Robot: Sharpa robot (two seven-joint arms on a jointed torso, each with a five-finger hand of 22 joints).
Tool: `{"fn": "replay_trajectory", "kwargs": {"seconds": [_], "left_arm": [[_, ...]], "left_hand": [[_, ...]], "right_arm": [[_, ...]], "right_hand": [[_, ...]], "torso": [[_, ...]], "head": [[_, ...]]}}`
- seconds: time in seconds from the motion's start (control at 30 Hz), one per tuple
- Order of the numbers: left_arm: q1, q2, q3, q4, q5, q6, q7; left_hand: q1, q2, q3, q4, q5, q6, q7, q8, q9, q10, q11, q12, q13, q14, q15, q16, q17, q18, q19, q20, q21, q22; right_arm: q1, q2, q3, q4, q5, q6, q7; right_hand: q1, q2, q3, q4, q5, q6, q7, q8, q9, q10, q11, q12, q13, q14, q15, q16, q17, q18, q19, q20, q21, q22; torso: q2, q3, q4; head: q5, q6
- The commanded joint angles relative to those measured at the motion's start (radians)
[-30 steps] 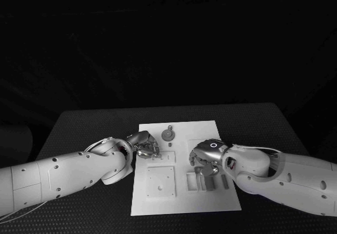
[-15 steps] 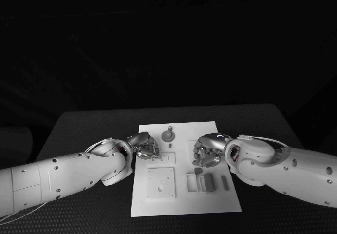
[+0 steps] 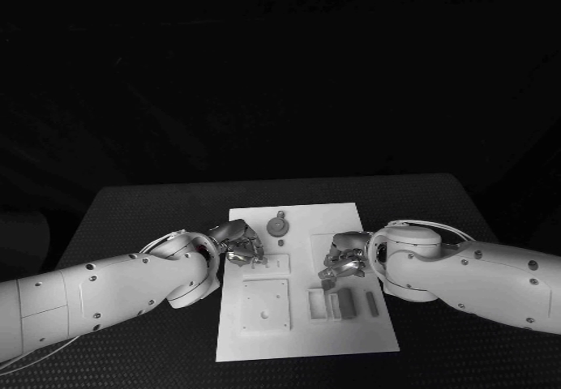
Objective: Assemble the parts on the task board
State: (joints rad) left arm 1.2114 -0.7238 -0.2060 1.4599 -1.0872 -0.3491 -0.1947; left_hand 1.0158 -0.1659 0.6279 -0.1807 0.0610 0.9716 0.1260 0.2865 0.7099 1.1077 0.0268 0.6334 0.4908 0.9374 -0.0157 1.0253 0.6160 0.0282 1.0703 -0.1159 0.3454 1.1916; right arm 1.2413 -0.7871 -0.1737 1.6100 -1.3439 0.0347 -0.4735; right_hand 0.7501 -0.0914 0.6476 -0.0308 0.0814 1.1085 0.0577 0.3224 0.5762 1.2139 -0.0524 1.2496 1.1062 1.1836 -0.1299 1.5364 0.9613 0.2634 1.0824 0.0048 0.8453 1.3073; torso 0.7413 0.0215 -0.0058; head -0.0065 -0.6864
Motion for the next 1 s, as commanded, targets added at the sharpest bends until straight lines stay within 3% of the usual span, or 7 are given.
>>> {"fn": "replay_trajectory", "kwargs": {"seconds": [0.03, 0.17, 0.37, 0.5, 0.63, 0.77, 1.0], "left_arm": [[0.001, 0.004, 0.001, 0.002, 0.014, 0.013, 0.006], [0.001, 0.006, 0.001, 0.001, 0.016, 0.014, 0.006], [0.001, 0.008, 0.0, 0.003, 0.018, 0.015, 0.006], [0.001, 0.006, 0.0, 0.005, 0.02, 0.016, 0.006], [0.001, 0.006, 0.0, 0.005, 0.02, 0.016, 0.005], [0.001, 0.006, 0.0, 0.006, 0.02, 0.016, 0.006], [0.001, 0.006, 0.0, 0.009, 0.02, 0.018, 0.005]], "left_hand": [[-0.001, -0.003, 0.0, 0.006, -0.006, -0.007, 0.001, 0.005, -0.002, -0.007, 0.001, -0.005, -0.001, -0.003, 0.006, -0.007, -0.001, 0.02, -0.003, 0.007, -0.004, 0.001], [-0.002, -0.003, 0.0, 0.006, -0.006, -0.007, 0.001, 0.006, -0.002, -0.007, 0.001, -0.005, -0.001, -0.003, 0.006, -0.007, -0.001, 0.02, -0.003, 0.007, -0.004, 0.001], [-0.002, -0.003, 0.0, 0.007, -0.006, -0.007, 0.001, 0.006, -0.002, -0.007, 0.002, -0.005, -0.001, -0.003, 0.006, -0.006, -0.001, 0.02, -0.003, 0.007, -0.004, 0.001], [-0.003, -0.003, -0.001, 0.008, -0.006, -0.008, 0.001, 0.006, -0.002, -0.007, 0.002, -0.005, -0.001, -0.003, 0.006, -0.007, -0.001, 0.02, -0.003, 0.007, -0.005, 0.001], [-0.004, -0.003, -0.001, 0.009, -0.006, -0.008, 0.001, 0.006, -0.002, -0.007, 0.002, -0.005, -0.001, -0.003, 0.006, -0.007, -0.001, 0.02, -0.003, 0.007, -0.005, 0.002], [-0.005, -0.003, -0.002, 0.01, -0.006, -0.008, 0.001, 0.006, -0.002, -0.007, 0.002, -0.005, -0.001, -0.003, 0.006, -0.007, -0.001, 0.02, -0.003, 0.007, -0.005, 0.002], [-0.005, -0.003, -0.002, 0.011, -0.006, -0.008, 0.001, 0.006, -0.002, -0.007, 0.002, -0.005, -0.001, -0.003, 0.006, -0.006, -0.001, 0.02, -0.003, 0.007, -0.005, 0.002]], "right_arm": [[0.0, 0.009, -0.004, -0.003, -0.074, 0.089, -0.033], [-0.001, 0.025, -0.009, -0.009, -0.125, 0.092, -0.035], [-0.002, 0.048, -0.018, -0.028, -0.21, 0.093, -0.036], [-0.006, 0.056, -0.021, -0.04, -0.269, 0.093, -0.037], [-0.009, 0.064, -0.022, -0.053, -0.292, 0.098, -0.039], [-0.013, 0.069, -0.025, -0.063, -0.298, 0.115, -0.041], [-0.021, 0.071, -0.026, -0.073, -0.283, 0.126, -0.043]], "right_hand": [[-0.017, 0.001, 0.002, -0.007, -0.003, 0.009, -0.001, 0.004, -0.002, 0.01, 0.0, 0.003, 0.003, 0.012, 0.001, 0.006, 0.003, -0.002, 0.003, -0.005, 0.004, 0.021], [-0.046, -0.007, 0.006, -0.006, -0.003, 0.011, -0.002, 0.003, -0.004, 0.014, -0.001, -0.001, 0.004, 0.016, 0.001, 0.005, 0.004, -0.002, 0.004, -0.007, 0.005, 0.02], [-0.087, -0.054, 0.018, 0.012, -0.001, 0.012, -0.002, 0.0, -0.007, 0.013, 0.0, -0.01, 0.001, 0.014, 0.001, 0.003, -0.001, -0.002, 0.005, -0.009, 0.004, 0.019], [-0.1, -0.117, 0.061, 0.048, -0.001, 0.01, -0.001, -0.002, -0.008, 0.01, 0.0, -0.021, -0.003, 0.011, 0.0, 0.001, -0.008, -0.002, 0.009, -0.012, 0.003, 0.018], [-0.104, -0.159, 0.088, 0.083, -0.003, 0.009, -0.001, -0.001, -0.007, 0.01, 0.001, -0.026, -0.003, 0.009, 0.0, 0.001, -0.013, -0.002, 0.013, -0.012, 0.004, 0.018], [-0.109, -0.176, 0.096, 0.107, -0.004, 0.008, 0.0, 0.0, -0.005, 0.012, 0.001, -0.027, 0.0, 0.012, -0.001, 0.002, -0.011, -0.002, 0.015, -0.013, 0.005, 0.018], [-0.11, -0.168, 0.099, 0.118, -0.005, 0.01, -0.001, 0.002, -0.003, 0.018, 0.0, -0.023, 0.006, 0.018, -0.001, 0.003, -0.003, -0.002, 0.017, -0.013, 0.007, 0.019]], "torso": [[-0.001, -0.0014, -0.0015], [-0.002, -0.0014, -0.0009], [0.0, -0.0011, 0.0009], [0.0, -0.0005, 0.0026], [0.001, -0.0001, 0.0016], [0.0, -0.0009, 0.001], [0.0, -0.0006, 0.0005]], "head": [[-0.002, 0.001], [-0.005, 0.001], [-0.007, 0.003], [-0.006, 0.0], [-0.005, -0.001], [-0.005, -0.002], [-0.006, -0.004]]}}
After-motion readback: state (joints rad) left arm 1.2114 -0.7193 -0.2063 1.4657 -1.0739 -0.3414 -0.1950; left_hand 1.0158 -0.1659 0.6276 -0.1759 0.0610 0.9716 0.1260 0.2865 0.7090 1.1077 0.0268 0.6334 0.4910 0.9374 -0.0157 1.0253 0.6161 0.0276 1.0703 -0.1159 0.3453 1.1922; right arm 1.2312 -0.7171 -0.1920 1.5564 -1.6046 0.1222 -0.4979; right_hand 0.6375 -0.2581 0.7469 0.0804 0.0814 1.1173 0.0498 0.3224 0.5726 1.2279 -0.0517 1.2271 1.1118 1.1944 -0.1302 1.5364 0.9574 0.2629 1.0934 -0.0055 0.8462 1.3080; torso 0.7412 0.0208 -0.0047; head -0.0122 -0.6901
